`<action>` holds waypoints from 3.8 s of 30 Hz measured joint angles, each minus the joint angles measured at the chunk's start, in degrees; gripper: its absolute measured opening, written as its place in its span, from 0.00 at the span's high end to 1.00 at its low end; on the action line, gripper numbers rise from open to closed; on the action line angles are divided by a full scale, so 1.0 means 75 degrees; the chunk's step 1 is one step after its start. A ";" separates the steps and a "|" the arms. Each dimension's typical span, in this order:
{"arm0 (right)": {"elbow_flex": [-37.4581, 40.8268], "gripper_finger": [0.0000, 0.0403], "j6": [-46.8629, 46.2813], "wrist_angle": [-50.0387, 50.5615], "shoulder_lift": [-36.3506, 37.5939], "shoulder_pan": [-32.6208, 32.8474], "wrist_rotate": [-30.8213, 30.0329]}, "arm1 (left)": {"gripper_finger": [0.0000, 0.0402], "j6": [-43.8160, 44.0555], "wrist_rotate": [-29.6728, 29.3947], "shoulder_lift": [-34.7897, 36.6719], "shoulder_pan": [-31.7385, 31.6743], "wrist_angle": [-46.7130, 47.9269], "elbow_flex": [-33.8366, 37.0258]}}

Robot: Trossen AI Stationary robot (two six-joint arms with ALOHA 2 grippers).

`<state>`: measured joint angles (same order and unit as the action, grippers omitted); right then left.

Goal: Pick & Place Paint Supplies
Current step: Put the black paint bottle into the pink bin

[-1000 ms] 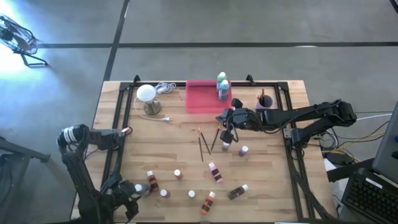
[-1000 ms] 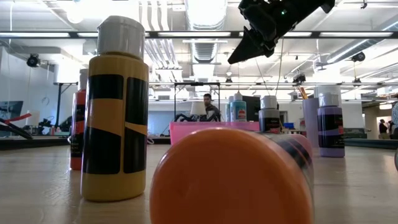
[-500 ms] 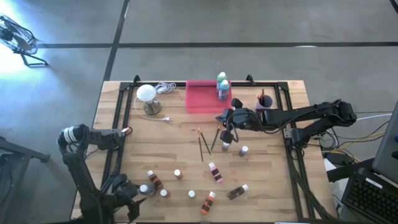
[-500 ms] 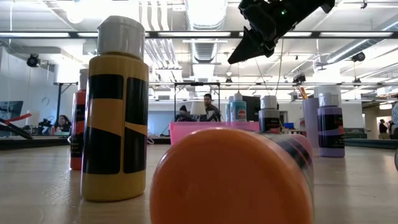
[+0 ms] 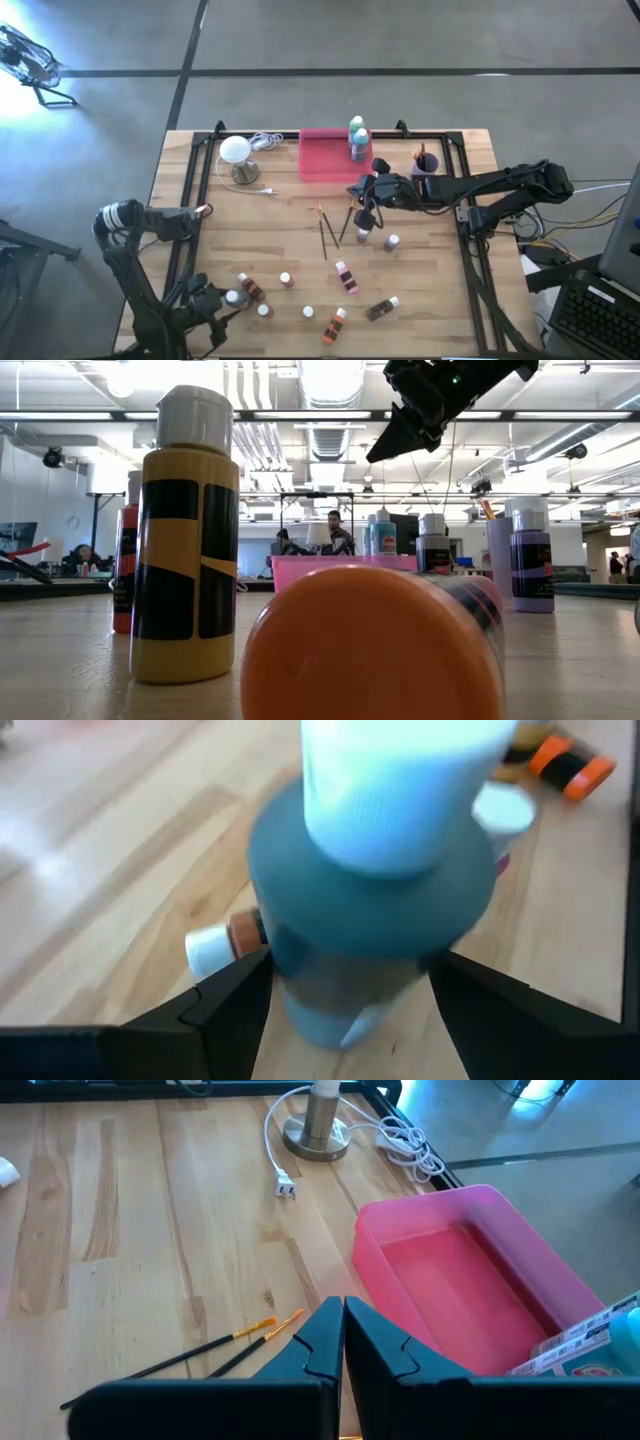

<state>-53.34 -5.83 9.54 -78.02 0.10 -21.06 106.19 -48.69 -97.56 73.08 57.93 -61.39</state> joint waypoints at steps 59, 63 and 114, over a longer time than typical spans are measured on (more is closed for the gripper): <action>-0.0550 0.74 0.1108 -0.2908 -0.0006 0.0288 0.4047 | 0.58 -0.8217 -0.0717 0.3826 -0.3834 -0.1500 0.0347; -0.0688 0.64 0.1179 -0.2903 -0.0006 0.0319 0.4047 | 0.58 -0.9582 0.0243 0.3817 -0.4699 -0.2626 0.0347; -0.0729 0.62 0.1231 -0.2257 0.0003 0.0568 0.4017 | 0.58 -1.4668 0.5086 0.1253 -0.8402 -0.6110 -0.1696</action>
<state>-58.81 3.41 -7.38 -78.00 4.36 9.07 -3.81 -10.55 -88.16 10.07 12.11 -74.11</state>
